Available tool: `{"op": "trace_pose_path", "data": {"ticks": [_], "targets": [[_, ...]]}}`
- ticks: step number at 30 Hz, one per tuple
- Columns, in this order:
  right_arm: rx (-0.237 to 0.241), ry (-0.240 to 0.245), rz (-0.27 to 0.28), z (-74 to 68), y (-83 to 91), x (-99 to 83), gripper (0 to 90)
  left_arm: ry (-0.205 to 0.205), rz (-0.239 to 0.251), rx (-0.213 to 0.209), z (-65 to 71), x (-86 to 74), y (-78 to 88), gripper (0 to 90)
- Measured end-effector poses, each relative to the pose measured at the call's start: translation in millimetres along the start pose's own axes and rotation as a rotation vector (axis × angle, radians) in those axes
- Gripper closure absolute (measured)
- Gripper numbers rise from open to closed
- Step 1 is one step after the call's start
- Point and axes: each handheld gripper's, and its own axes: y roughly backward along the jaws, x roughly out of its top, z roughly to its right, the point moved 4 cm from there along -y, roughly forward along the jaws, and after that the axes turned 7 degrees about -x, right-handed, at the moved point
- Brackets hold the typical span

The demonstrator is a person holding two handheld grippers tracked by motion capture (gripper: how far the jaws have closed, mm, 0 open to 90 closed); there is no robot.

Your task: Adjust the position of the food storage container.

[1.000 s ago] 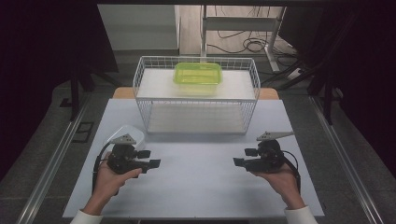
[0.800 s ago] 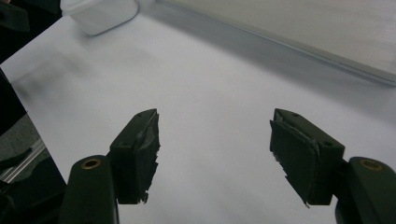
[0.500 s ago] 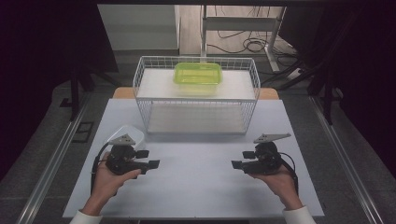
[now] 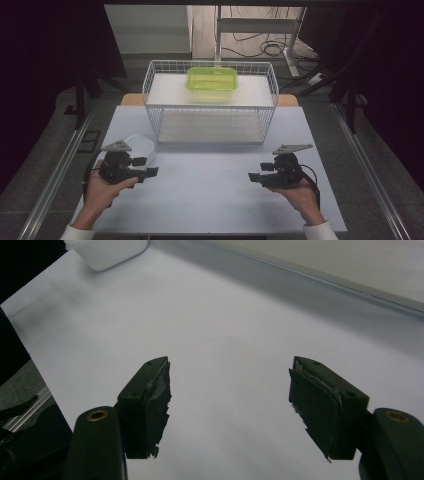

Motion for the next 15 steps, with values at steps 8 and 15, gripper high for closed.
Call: {"op": "trace_pose_path", "data": {"ticks": [8, 15], "targets": [[-0.007, 0.009, -0.003, -3.8, -0.9, 1.5, 32.4, 0.093, 0.033, 0.046, -43.5, 5.0, 27.9, 37.8], [-0.007, 0.011, -0.011, -6.2, -3.7, 1.2, 32.5, 0.141, 0.047, 0.084, -71.2, 10.4, 31.8, 40.1]]}}
